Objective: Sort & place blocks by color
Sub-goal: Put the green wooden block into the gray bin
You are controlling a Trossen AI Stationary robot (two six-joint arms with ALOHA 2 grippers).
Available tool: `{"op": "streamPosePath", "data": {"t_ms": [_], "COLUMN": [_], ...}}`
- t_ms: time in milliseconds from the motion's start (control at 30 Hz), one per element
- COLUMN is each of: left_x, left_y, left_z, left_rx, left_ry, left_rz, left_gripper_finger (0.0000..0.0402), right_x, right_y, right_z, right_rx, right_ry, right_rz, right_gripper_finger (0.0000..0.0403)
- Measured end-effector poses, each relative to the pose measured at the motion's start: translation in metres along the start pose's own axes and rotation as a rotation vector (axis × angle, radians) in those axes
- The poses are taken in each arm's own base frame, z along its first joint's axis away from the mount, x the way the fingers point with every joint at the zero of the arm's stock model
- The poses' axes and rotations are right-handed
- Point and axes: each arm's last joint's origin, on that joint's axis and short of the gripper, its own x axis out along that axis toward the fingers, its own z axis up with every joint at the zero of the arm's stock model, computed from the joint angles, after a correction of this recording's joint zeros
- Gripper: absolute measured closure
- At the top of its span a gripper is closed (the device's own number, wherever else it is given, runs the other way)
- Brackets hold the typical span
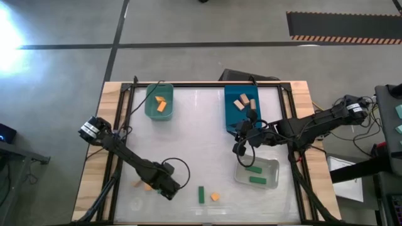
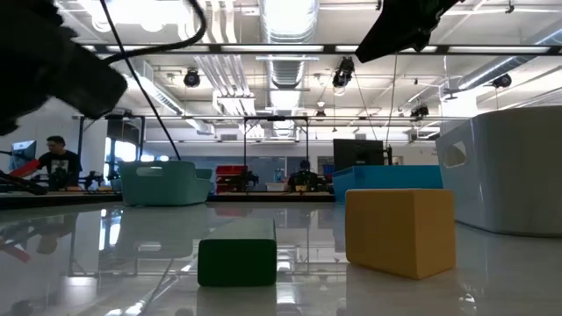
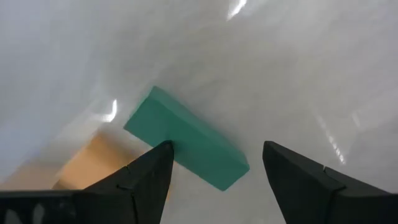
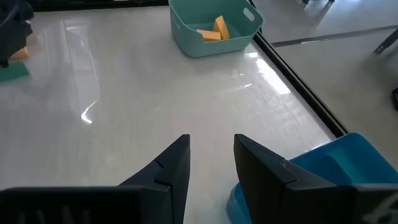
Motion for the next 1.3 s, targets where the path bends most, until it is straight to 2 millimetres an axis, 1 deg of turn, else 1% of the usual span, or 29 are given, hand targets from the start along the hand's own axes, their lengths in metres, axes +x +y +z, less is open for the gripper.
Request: {"op": "streamPosePath", "data": {"t_ms": [133, 333, 467, 600, 733, 967, 1100, 1200, 1300], "left_x": [-0.005, -0.004, -0.004, -0.008, -0.007, -0.008, -0.009, -0.009, -0.007], "left_y": [-0.003, -0.001, 0.000, 0.000, 0.001, 0.008, 0.011, 0.013, 0.015], "left_z": [0.002, 0.003, 0.003, 0.002, 0.002, -0.001, -0.002, -0.001, 0.000], "left_rx": [-0.003, -0.032, 0.040, 0.027, 0.016, 0.063, 0.130, 0.178, 0.244], "left_ry": [-0.032, -0.026, -0.021, -0.018, 0.003, 0.097, 0.101, 0.058, 0.028], "left_rz": [-0.016, -0.004, 0.007, 0.012, 0.015, 0.069, 0.082, 0.109, 0.125], "left_gripper_finger": [0.0169, 0.0169, 0.0169, 0.0169, 0.0169, 0.0169, 0.0169, 0.0172, 0.0194], "right_x": [0.000, 0.000, 0.000, 0.000, 0.000, 0.000, 0.000, 0.000, 0.000], "right_y": [0.000, 0.000, 0.000, 0.000, 0.000, 0.000, 0.000, 0.000, 0.000], "right_z": [0.000, 0.000, 0.000, 0.000, 0.000, 0.000, 0.000, 0.000, 0.000], "right_rx": [0.001, 0.004, 0.003, 0.003, 0.003, 0.003, 0.003, 0.002, 0.001], "right_ry": [0.000, -0.001, -0.001, -0.001, 0.000, 0.000, 0.000, 0.000, 0.000], "right_rz": [0.000, 0.000, 0.000, 0.000, -0.001, -0.001, -0.001, -0.001, -0.001], "right_gripper_finger": [0.0289, 0.0293, 0.0290, 0.0289, 0.0294, 0.0294, 0.0292, 0.0293, 0.0296]}}
